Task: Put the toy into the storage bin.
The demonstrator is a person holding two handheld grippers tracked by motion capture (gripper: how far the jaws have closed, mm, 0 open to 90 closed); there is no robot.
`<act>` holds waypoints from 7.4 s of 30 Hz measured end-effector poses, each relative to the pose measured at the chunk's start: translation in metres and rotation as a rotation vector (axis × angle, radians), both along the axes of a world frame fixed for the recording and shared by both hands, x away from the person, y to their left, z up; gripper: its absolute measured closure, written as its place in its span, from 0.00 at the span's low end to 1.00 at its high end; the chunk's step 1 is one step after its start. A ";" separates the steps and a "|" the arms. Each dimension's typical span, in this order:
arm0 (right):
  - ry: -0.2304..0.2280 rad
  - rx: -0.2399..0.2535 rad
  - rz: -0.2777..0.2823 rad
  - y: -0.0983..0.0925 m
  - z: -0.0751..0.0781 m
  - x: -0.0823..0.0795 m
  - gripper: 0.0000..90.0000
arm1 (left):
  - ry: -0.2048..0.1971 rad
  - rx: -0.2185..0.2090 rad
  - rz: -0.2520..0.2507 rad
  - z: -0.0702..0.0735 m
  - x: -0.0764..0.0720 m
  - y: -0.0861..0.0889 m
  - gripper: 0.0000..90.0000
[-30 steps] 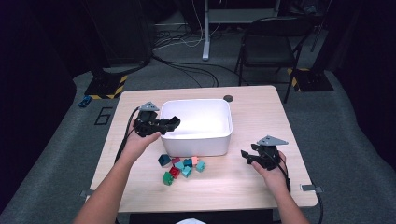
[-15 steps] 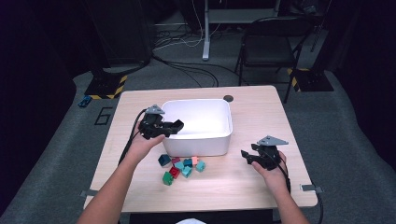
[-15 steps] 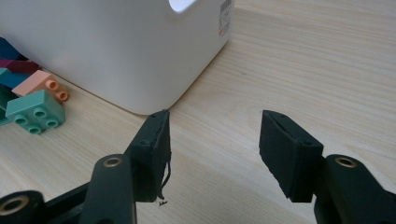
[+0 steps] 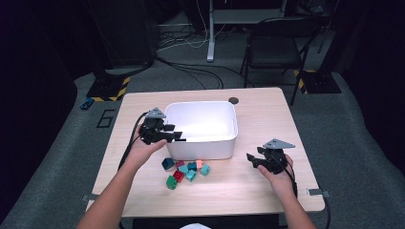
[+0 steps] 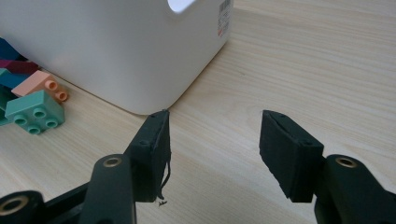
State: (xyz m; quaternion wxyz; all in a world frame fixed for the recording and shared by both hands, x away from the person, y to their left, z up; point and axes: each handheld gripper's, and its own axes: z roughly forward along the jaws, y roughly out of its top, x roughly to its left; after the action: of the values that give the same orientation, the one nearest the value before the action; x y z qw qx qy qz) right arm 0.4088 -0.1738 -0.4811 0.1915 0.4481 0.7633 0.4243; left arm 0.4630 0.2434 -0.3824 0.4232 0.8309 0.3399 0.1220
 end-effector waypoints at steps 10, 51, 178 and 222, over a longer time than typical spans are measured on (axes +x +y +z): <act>0.000 0.005 -0.007 0.000 0.001 0.000 0.47 | -0.019 -0.027 0.041 0.005 -0.014 0.032 0.54; -0.001 0.009 -0.019 -0.003 -0.001 0.001 0.47 | 0.008 0.023 0.039 -0.092 -0.042 0.064 0.51; 0.016 -0.004 -0.016 -0.002 -0.006 0.002 0.47 | -0.028 0.005 -0.032 -0.008 0.010 -0.002 0.65; 0.014 0.002 -0.029 -0.004 -0.005 0.002 0.47 | -0.094 -0.054 -0.029 0.001 -0.033 0.036 0.57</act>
State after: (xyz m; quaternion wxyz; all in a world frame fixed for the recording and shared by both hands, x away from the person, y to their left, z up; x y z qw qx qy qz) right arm 0.4108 -0.1782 -0.4865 0.1918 0.4623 0.7574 0.4193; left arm 0.4301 0.2794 -0.3812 0.4626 0.8174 0.3107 0.1458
